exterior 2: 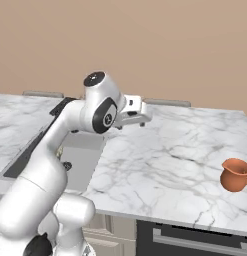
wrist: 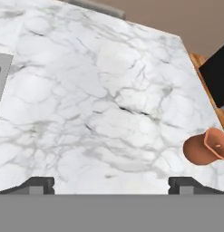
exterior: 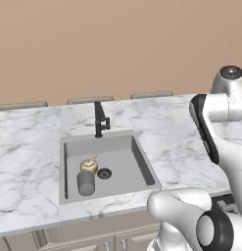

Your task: Pick the glass cup and jug and place them in the sink. Then turn on the water.

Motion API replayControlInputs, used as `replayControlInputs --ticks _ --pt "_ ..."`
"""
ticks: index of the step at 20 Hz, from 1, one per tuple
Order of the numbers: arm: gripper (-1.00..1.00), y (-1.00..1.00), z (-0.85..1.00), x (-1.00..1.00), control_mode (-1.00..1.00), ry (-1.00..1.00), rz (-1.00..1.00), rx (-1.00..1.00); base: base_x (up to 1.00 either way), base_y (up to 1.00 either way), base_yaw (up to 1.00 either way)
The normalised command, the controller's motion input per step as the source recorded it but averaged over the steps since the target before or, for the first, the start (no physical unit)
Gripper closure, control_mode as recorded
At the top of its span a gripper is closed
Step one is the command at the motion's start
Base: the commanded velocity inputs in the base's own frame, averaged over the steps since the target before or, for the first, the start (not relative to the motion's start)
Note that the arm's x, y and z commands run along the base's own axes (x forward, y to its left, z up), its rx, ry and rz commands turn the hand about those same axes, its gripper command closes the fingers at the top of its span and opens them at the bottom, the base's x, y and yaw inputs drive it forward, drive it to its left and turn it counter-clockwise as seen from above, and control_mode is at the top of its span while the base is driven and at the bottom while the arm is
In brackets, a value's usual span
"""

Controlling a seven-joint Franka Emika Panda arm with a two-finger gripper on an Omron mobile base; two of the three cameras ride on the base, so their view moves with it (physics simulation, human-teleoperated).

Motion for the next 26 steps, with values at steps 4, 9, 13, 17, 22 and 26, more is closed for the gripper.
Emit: replayControlInputs --ticks 4,9,13,17,22,26 --pt "-1.00 -0.92 0.00 0.23 -1.00 0.35 -0.05 0.00 0.00 0.00 0.00" --pt "-1.00 -0.62 -0.14 0.46 -1.00 0.22 -0.19 -0.06 0.00 0.00 0.00" --pt "-1.00 -0.50 -0.52 0.44 -1.00 0.08 -0.10 -0.16 0.00 0.00 0.00" --pt "-1.00 -0.66 -0.83 0.28 -1.00 0.01 -0.01 -0.15 0.00 0.00 0.00" --pt "-1.00 -0.86 -0.63 0.12 -1.00 0.03 0.00 -0.05 0.00 0.00 0.00" --pt "-1.00 -0.83 -0.24 0.11 -1.00 0.02 0.00 0.00 0.00 0.00 0.00"
